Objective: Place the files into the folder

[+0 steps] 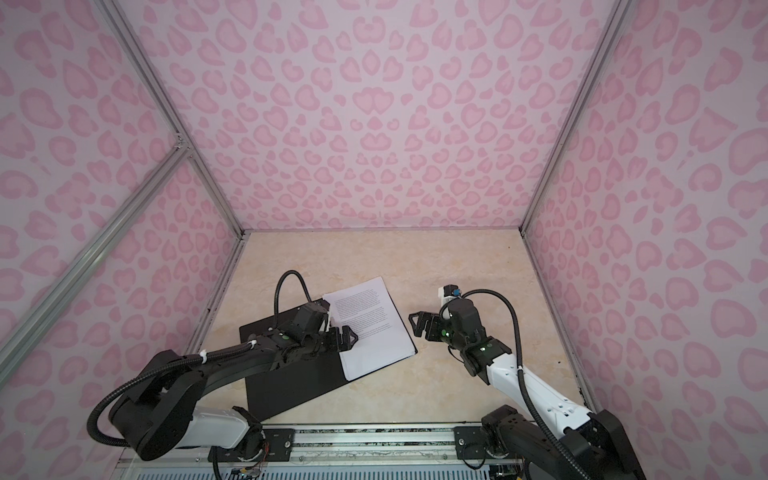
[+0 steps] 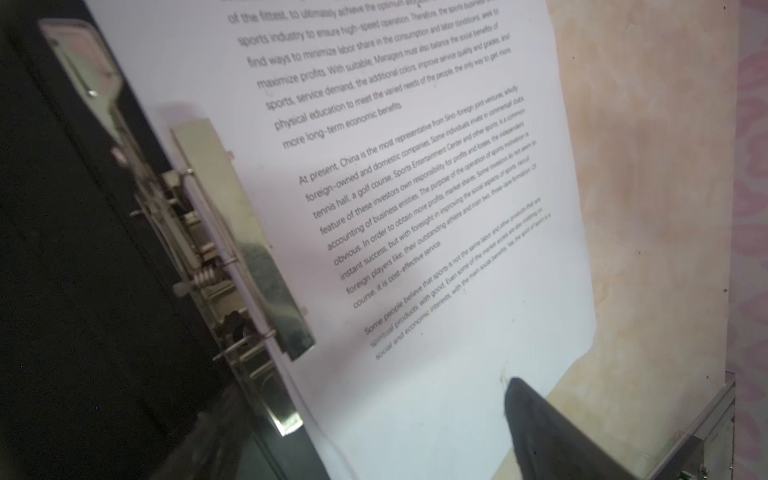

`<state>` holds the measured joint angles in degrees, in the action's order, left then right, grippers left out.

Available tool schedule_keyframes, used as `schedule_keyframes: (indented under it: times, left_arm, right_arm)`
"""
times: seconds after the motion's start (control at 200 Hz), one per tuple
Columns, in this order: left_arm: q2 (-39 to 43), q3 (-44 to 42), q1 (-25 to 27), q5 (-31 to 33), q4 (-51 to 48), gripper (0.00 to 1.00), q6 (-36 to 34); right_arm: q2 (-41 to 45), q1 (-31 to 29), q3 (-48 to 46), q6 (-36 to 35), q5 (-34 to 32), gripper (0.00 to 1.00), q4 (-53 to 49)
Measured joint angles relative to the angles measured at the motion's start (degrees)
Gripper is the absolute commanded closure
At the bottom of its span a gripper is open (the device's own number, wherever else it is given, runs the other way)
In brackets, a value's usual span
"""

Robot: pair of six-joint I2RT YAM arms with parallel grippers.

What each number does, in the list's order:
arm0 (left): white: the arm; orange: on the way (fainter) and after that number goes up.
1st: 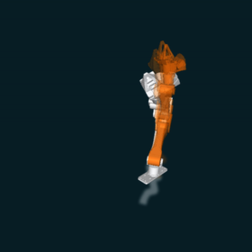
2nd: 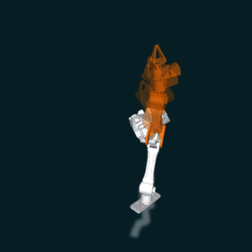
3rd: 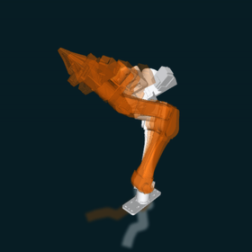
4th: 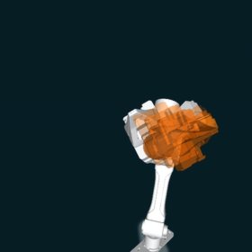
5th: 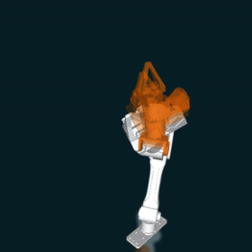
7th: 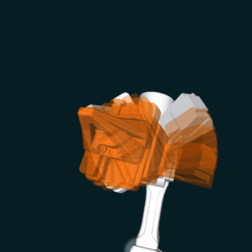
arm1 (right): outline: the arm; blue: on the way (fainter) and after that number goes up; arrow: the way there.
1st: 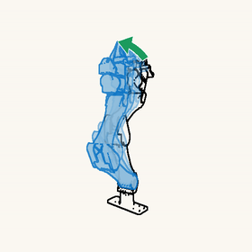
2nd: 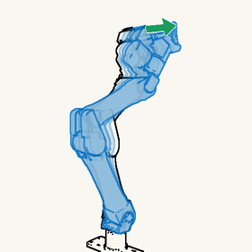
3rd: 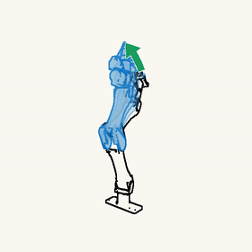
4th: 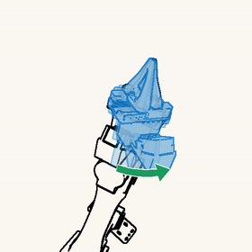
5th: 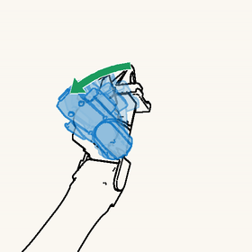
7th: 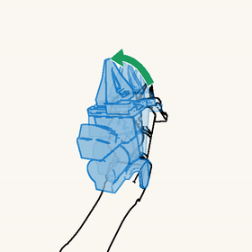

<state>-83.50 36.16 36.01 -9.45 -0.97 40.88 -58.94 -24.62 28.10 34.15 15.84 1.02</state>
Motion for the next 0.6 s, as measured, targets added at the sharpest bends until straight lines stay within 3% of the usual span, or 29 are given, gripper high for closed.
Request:
schedule_keyframes:
  times: [0.15, 0.33, 0.6]
  left_arm:
    - [-6.9, 6.8, 2.5, 0.2, 2.3, 0.03, 1.1]
    - [-3.4, 7.0, 1.5, 1.9, 2.4, 0.03, 2.6]
    - [-2.1, 5.2, -9.7, -0.8, 3.5, 0.03, 3.6]
  right_arm:
    - [-1.7, 0.2, 1.3, -0.1, 0.7, 0.09, -0.1]
    - [-10.7, 0.0, 7.7, -0.9, 3.5, 0.13, 0.1]
    - [-27.6, -4.3, 21.4, -1.9, 6.7, 0.21, 1.2]
